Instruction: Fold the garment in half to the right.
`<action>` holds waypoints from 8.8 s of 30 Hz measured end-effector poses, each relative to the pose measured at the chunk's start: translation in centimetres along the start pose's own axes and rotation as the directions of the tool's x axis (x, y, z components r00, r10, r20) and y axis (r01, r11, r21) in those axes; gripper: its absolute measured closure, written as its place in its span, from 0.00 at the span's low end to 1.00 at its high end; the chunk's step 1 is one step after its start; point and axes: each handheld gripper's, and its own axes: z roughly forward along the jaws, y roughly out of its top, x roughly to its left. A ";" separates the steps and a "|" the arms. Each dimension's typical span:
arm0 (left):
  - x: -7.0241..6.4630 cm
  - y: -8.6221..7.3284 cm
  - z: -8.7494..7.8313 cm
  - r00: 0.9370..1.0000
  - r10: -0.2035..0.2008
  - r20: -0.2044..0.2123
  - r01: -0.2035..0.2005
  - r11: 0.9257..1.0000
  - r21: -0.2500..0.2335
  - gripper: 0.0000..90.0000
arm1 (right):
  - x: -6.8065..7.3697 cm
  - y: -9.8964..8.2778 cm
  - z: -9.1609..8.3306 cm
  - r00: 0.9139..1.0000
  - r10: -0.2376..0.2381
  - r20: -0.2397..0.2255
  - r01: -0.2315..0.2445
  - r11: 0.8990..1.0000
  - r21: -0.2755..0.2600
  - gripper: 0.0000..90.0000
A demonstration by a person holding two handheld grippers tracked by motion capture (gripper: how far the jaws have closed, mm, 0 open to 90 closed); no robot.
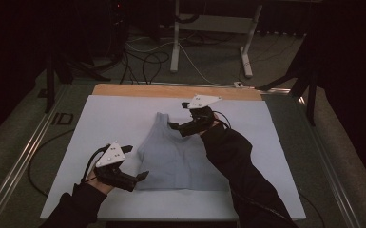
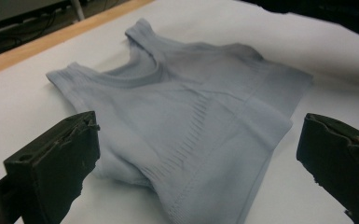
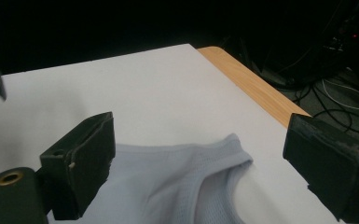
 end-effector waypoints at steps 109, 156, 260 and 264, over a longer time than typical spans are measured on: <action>-2.1 -3.2 5.1 0.997 0.046 0.069 -0.067 0.939 0.339 0.97 | -4.2 -1.9 18.4 0.964 0.152 0.216 -0.245 0.820 0.518 0.70; -3.3 1.1 4.8 0.983 0.125 0.133 -0.157 0.949 0.274 0.97 | -4.7 1.8 11.5 0.980 0.065 0.189 -0.135 0.914 0.382 0.97; -11.4 8.6 20.1 0.861 0.218 0.460 -0.375 0.883 0.283 0.66 | -12.9 -7.0 -2.5 0.920 0.316 0.231 -0.362 0.912 0.194 0.11; -11.5 8.9 19.6 0.864 0.232 0.446 -0.375 0.888 0.265 0.57 | -12.6 -7.3 -3.0 0.917 0.337 0.212 -0.375 0.910 0.179 0.11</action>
